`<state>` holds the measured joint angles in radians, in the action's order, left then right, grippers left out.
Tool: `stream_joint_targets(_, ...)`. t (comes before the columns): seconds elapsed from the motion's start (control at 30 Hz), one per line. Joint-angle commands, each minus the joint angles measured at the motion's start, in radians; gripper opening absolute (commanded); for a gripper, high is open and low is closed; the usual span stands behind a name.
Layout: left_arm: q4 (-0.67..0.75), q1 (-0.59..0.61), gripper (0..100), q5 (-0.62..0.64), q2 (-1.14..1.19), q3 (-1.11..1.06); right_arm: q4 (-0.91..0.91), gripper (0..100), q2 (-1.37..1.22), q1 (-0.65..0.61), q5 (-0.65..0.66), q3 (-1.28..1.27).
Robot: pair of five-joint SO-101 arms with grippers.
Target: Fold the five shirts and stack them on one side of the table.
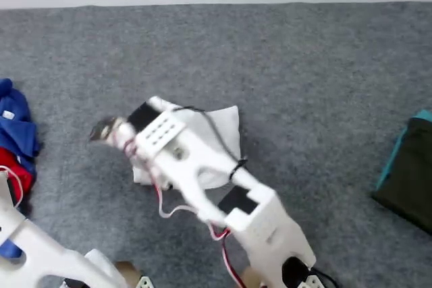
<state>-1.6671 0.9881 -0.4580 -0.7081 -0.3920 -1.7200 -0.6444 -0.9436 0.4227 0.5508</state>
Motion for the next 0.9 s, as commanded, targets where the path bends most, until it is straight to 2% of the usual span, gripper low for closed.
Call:
stream_joint_targets(0.0, 0.021, -0.005, 3, -0.008, -0.015, 0.028, 0.031, 1.0, -0.002, -0.088, -0.011, 0.014)
stream_joint_targets(0.13, 0.020, -0.005, 3, -0.008, -0.018, 0.028, -0.005, 0.9, 0.047, -0.108, -0.006, 0.028)
stream_joint_targets(0.23, 0.021, -0.008, 3, -0.006, -0.017, 0.028, -0.059, 0.9, 0.134, -0.019, -0.012, 0.072)
stream_joint_targets(0.33, 0.014, -0.069, 3, -0.003, -0.014, 0.030, -0.073, 0.9, 0.232, 0.122, -0.021, 0.083)
stream_joint_targets(0.47, 0.012, -0.227, 3, 0.041, -0.012, 0.030, -0.074, 0.9, 0.357, 0.286, -0.080, 0.084)
stream_joint_targets(0.67, 0.075, -0.583, 10, 0.146, 0.018, 0.015, -0.076, 1.2, 0.547, 0.473, -0.117, 0.084)
stream_joint_targets(0.87, 0.181, -0.799, 12, 0.149, 0.261, 0.015, -0.077, 4.0, 0.691, 0.737, -0.115, 0.083)
